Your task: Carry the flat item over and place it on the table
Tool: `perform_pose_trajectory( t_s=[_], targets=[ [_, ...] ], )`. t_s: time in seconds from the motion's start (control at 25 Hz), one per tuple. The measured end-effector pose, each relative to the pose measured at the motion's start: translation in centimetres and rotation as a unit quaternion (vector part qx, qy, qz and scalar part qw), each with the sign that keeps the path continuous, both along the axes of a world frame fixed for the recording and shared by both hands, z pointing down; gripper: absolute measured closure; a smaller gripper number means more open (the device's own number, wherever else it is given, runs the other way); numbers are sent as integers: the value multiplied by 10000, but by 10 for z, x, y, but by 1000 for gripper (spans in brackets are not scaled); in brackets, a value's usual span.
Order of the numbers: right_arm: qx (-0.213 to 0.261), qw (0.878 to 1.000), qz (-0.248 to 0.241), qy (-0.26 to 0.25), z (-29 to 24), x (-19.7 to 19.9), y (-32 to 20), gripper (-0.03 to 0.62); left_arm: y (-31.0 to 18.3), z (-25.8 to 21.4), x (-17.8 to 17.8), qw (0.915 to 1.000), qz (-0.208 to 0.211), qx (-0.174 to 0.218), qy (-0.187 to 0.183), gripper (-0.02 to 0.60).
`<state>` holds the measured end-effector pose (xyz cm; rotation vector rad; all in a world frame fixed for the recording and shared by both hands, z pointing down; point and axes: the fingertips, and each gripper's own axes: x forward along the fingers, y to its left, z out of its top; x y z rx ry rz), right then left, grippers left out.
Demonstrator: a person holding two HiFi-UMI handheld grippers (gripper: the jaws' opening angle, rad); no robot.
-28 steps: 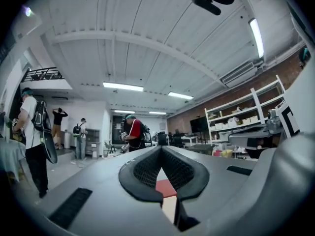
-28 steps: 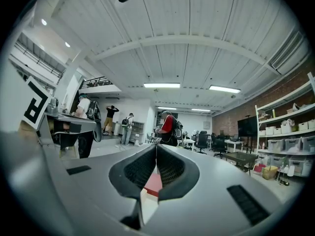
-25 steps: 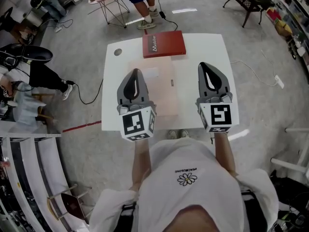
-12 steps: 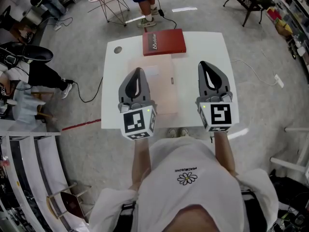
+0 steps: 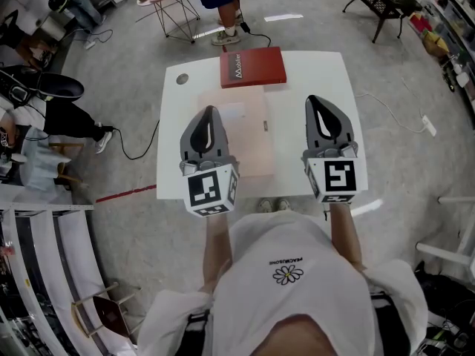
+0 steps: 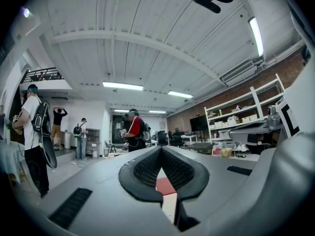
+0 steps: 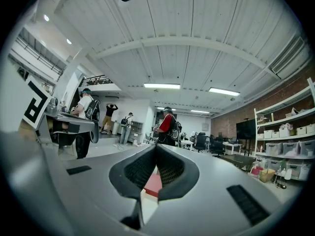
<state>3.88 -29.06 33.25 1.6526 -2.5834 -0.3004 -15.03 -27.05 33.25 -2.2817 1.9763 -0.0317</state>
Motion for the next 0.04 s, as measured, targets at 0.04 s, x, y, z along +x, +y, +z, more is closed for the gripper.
perform_pose_trajectory(
  t_s=[0.04],
  targets=[
    [-2, 10000, -1, 6, 0, 0, 0, 582, 0, 0, 0, 10000, 2, -5, 3, 566]
  ],
)
